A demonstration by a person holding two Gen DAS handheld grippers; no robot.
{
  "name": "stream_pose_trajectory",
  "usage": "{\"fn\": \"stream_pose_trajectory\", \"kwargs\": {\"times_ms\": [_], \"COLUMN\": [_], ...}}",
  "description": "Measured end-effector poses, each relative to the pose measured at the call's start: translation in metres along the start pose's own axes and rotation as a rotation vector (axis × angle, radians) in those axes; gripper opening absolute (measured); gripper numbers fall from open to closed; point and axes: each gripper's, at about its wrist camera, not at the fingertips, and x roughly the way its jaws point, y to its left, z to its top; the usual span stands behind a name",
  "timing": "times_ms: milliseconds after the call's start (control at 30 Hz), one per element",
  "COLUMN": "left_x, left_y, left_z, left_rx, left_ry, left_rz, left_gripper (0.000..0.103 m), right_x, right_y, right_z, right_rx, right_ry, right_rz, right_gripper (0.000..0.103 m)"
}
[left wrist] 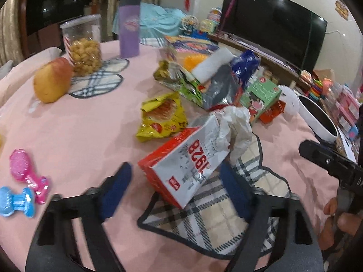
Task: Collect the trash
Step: 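Grasp the red juice box with the left tool while the right tool grasps the white tissue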
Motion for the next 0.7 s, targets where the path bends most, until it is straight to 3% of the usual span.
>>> {"fn": "stream_pose_trajectory", "kwargs": {"times_ms": [33,100,233,533,667,700], "left_x": [0.002,-0.002,-0.014,-0.037,-0.041,-0.042], "left_y": [0.001,0.004,0.007,0.026,0.022,0.02], "left_z": [0.0,-0.001,-0.008,-0.031,-0.031,-0.031], "left_rx": [-0.002,-0.01,-0.023,-0.116,-0.11,-0.105], "left_ry": [0.009,-0.004,-0.025,-0.073,-0.077,-0.078], "left_rz": [-0.011,-0.039,-0.037,0.036,0.055,0.056], "left_gripper": [0.053,0.046,0.038,0.035,0.034,0.034], "right_x": [0.002,0.004,0.012,0.045,0.065,0.068], "right_y": [0.0,0.001,0.009,0.041,0.053,0.056], "right_z": [0.001,0.002,0.003,0.011,0.016,0.016], "right_rx": [0.001,0.0,-0.013,-0.066,-0.078,-0.084], "right_ry": [0.002,0.006,0.02,0.084,0.123,0.131], "right_rz": [0.0,0.004,0.023,0.1,0.138,0.141], "right_gripper": [0.101,0.101,0.1,0.08,0.076,0.068]}}
